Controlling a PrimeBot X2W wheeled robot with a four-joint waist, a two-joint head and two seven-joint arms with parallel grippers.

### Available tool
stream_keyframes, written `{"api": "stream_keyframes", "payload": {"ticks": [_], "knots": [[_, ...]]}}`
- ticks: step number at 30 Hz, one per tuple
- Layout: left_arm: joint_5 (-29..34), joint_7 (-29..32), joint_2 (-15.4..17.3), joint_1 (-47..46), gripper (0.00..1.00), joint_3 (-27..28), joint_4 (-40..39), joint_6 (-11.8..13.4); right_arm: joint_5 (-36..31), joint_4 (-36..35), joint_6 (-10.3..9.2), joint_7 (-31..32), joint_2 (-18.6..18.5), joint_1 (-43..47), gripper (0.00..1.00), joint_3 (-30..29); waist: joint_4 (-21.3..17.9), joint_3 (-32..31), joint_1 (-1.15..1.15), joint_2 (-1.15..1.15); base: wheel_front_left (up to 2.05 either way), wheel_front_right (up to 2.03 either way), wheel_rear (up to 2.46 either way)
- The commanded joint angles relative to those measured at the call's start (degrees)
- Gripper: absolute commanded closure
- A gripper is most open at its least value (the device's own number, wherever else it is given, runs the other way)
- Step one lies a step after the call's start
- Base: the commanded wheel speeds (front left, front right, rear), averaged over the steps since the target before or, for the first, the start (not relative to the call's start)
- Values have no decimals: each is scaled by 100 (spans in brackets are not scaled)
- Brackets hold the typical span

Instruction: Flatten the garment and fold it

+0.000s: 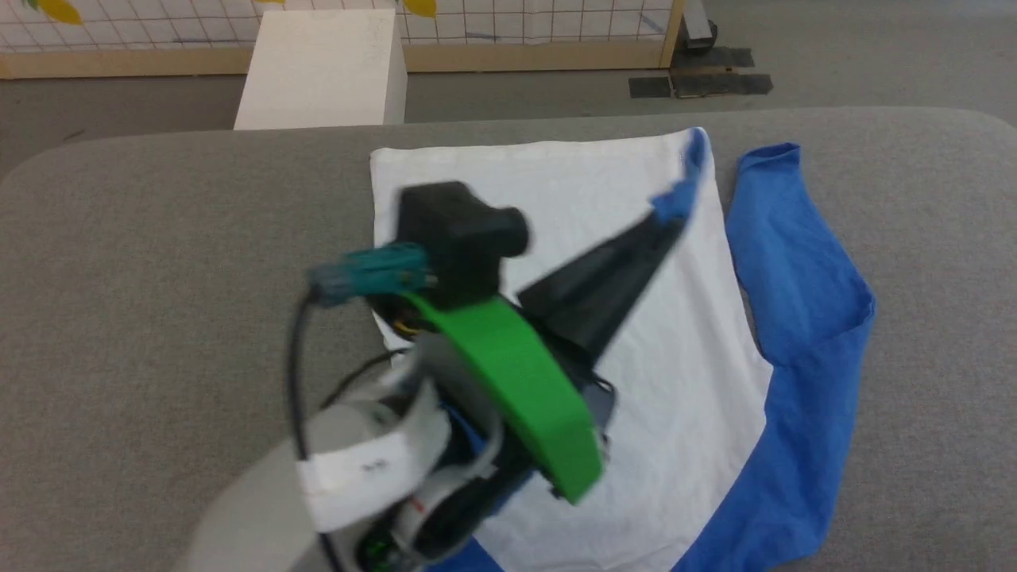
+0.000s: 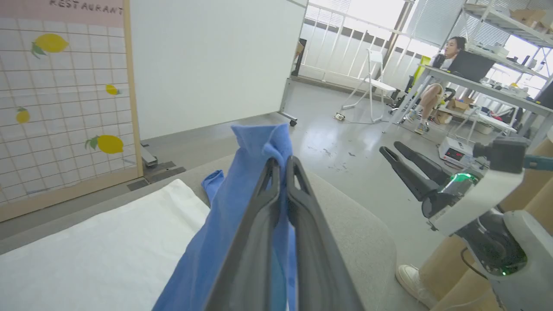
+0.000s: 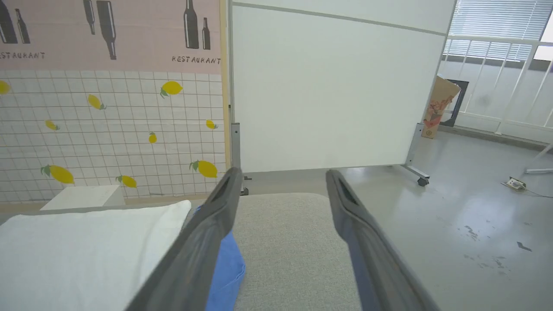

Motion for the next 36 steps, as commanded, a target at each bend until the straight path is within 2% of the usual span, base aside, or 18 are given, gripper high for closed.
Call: {"api": "stream_keyframes", "payload": {"ticks": [1, 6, 15, 20, 21, 22, 23, 30, 36], "knots": [[98, 6, -181, -127, 100, -208, 183, -70, 32, -60, -9, 34, 6, -107, 0, -84, -133, 99, 0, 0, 0, 0, 0], [228, -227, -871, 47, 100, -987, 1211, -236, 117, -122, -9, 68, 6, -166, 0, -328, -342, 260, 0, 0, 0, 0, 0], [708, -861, -1400, 169, 100, -1885, 3778, -731, 325, 60, -9, -48, 6, -280, 0, -82, -666, 652, 0, 0, 0, 0, 0], [535, -1163, -1619, 223, 100, -2070, 4982, -873, 337, 206, -9, -146, 6, -397, 0, 190, -875, 805, 0, 0, 0, 0, 0], [522, -1249, -1639, 198, 91, -2117, 5188, -879, 331, 238, -9, -162, 6, -423, 0, 242, -908, 825, 0, 0, 0, 0, 0], [503, -1310, -1648, 175, 30, -2163, 5328, -898, 325, 262, -9, -175, 6, -441, 0, 273, -927, 834, 0, 0, 0, 0, 0], [415, -1401, -1655, 161, 0, -2200, 5425, -917, 318, 288, -9, -188, 6, -460, 0, 303, -944, 838, 0, 0, 0, 0, 0], [-166, -2018, -1660, -185, 0, -2414, 5225, -887, 248, 420, -9, -203, 6, -424, 0, 304, -833, 659, 0, 0, 0, 0, 0], [-365, -2680, -1593, -513, 0, -1878, 4832, -708, 195, 373, -9, -83, 6, -306, 0, 316, -544, 353, 0, 0, 0, 0, 0]]}}
